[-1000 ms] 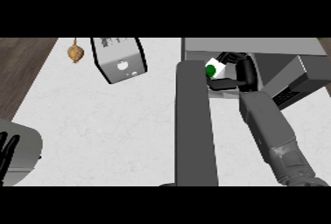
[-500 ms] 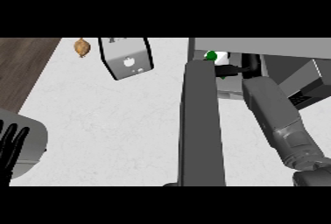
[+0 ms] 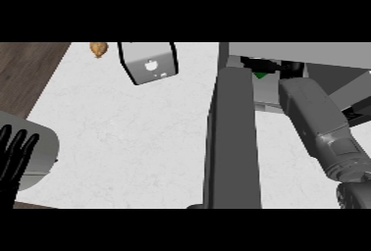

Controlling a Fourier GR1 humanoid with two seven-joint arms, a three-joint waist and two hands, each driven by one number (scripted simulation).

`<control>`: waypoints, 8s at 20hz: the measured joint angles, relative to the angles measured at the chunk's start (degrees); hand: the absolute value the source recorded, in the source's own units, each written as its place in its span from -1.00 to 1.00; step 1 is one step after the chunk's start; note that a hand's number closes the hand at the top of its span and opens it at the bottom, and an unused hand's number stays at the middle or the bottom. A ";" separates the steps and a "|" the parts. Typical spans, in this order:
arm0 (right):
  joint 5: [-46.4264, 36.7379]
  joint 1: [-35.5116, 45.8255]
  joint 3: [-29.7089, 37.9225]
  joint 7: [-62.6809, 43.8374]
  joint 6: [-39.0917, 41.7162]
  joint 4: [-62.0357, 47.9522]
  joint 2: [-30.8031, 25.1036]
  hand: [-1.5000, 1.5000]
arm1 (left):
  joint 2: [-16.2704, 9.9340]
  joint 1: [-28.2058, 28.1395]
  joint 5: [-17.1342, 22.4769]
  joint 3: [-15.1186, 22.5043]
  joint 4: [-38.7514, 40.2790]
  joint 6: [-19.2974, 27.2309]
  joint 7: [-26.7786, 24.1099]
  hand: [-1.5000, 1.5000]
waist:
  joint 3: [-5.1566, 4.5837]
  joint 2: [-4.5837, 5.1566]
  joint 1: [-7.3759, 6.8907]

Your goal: Pick up the milk, place it into the microwave and close the microwave

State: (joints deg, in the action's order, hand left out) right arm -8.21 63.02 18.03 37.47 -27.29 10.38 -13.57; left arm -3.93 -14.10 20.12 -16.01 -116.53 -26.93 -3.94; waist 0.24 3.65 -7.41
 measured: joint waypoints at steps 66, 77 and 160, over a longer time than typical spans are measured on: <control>2.05 -12.40 3.99 12.34 16.93 -3.50 3.69 -1.00 | 2.96 5.75 -14.90 17.28 7.16 3.06 -0.69 -1.00 | -0.07 -2.32 4.59; 2.78 -22.06 2.16 17.16 22.20 2.07 6.62 -1.00 | 2.02 10.41 -22.60 24.35 15.92 -0.06 -4.00 1.00 | -0.22 -3.56 7.33; 38.71 -69.40 -11.05 -25.33 55.18 104.09 -7.83 -1.00 | 3.91 64.98 27.05 59.09 69.11 59.05 -24.84 1.00 | -0.52 0.94 26.98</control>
State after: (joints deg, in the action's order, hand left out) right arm 30.49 -6.38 6.98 12.14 27.90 114.47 -21.40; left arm -0.02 50.89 47.17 43.08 -47.43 32.12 -28.79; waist -0.28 4.59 19.57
